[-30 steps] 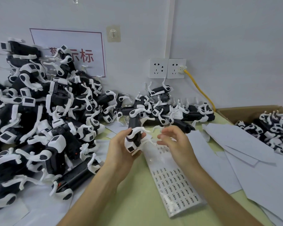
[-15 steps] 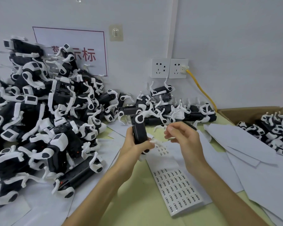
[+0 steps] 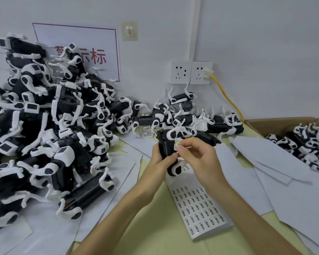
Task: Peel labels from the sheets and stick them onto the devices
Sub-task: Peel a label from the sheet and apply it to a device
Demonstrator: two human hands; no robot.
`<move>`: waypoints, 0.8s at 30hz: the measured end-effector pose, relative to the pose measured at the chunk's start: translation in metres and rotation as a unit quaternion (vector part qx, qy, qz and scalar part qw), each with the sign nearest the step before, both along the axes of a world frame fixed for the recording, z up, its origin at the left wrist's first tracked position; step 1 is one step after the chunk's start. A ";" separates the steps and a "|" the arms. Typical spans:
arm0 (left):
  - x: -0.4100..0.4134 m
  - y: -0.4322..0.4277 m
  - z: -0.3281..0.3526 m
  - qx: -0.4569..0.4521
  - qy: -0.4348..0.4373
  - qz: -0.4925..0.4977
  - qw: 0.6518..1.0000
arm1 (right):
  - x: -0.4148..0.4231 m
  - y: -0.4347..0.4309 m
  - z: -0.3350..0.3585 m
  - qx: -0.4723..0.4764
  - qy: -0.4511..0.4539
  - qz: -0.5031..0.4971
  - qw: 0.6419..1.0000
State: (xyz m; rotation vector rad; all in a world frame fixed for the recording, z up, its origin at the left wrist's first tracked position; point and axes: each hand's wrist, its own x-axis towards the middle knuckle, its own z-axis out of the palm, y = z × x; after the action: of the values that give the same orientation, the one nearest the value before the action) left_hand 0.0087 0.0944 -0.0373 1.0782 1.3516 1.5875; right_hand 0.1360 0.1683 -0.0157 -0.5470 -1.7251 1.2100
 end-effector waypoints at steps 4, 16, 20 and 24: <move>0.001 -0.001 -0.003 0.002 0.055 0.006 0.998 | 0.000 0.001 0.000 0.010 -0.011 -0.010 1.000; 0.003 -0.001 -0.006 0.027 0.122 0.019 0.992 | 0.001 -0.001 0.001 0.008 -0.017 -0.015 1.000; 0.003 -0.002 -0.005 0.034 0.125 0.020 0.991 | 0.001 0.000 -0.001 -0.001 -0.017 -0.014 1.000; 0.004 -0.002 -0.005 0.036 0.128 0.024 0.991 | 0.001 -0.001 -0.001 -0.007 -0.015 -0.024 1.000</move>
State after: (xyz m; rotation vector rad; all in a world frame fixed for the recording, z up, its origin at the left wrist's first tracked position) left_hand 0.0126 0.0922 -0.0422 1.3393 1.5070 1.5835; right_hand 0.1369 0.1677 -0.0171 -0.6146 -1.7198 1.1853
